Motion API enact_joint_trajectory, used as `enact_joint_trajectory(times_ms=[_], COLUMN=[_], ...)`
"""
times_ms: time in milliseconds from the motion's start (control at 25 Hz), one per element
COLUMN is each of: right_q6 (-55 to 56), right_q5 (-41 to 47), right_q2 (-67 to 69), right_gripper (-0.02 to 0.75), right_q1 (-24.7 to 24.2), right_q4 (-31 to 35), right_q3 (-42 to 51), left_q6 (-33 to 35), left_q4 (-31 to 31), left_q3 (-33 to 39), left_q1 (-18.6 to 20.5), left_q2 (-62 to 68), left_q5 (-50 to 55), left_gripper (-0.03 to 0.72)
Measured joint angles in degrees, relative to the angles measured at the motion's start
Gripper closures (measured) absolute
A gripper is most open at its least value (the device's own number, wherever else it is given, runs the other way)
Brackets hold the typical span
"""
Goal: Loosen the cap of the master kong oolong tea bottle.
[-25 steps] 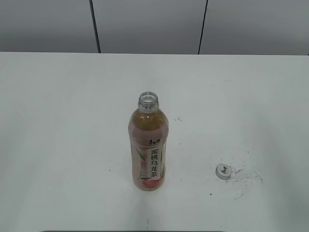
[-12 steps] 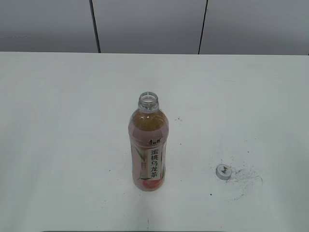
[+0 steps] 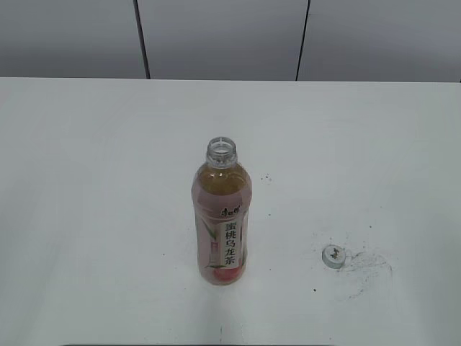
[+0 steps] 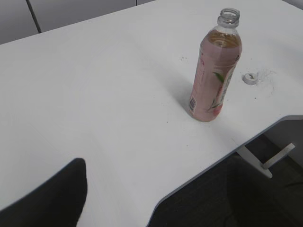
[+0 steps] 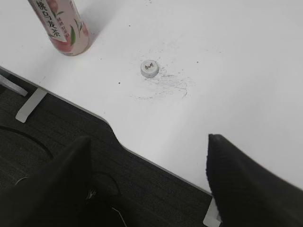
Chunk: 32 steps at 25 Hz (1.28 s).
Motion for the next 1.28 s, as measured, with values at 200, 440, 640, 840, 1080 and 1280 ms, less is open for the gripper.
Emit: enact_joint_trajectory(times_ms=[200, 440, 640, 840, 1080, 1280], right_q6=[-0.17, -0.22, -0.22, -0.22, -0.22, -0.22], right_q5=[0.0, 0.0, 0.0, -0.04, -0.04, -0.04], right_q2=[0.0, 0.0, 0.0, 0.0, 0.0, -0.06], right_gripper=[0.174, 0.174, 0.174, 0.174, 0.174, 0.174], right_q1=[0.0, 0.0, 0.0, 0.0, -7.95, -23.1], right_q4=[0.0, 0.0, 0.0, 0.0, 0.07, 0.07], right_q3=[0.0, 0.0, 0.0, 0.0, 0.0, 0.0], left_q6=[0.0, 0.0, 0.0, 0.0, 0.0, 0.05], left_q4=[-0.06, -0.12, -0.12, -0.12, -0.12, -0.12], left_q3=[0.0, 0.0, 0.0, 0.0, 0.0, 0.0], left_q1=[0.0, 0.0, 0.0, 0.0, 7.59, 18.42], left_q2=[0.0, 0.0, 0.0, 0.0, 0.0, 0.0], left_q5=[0.0, 0.0, 0.0, 0.0, 0.0, 0.0], left_gripper=[0.153, 0.165, 0.167, 0.167, 0.176, 0.178])
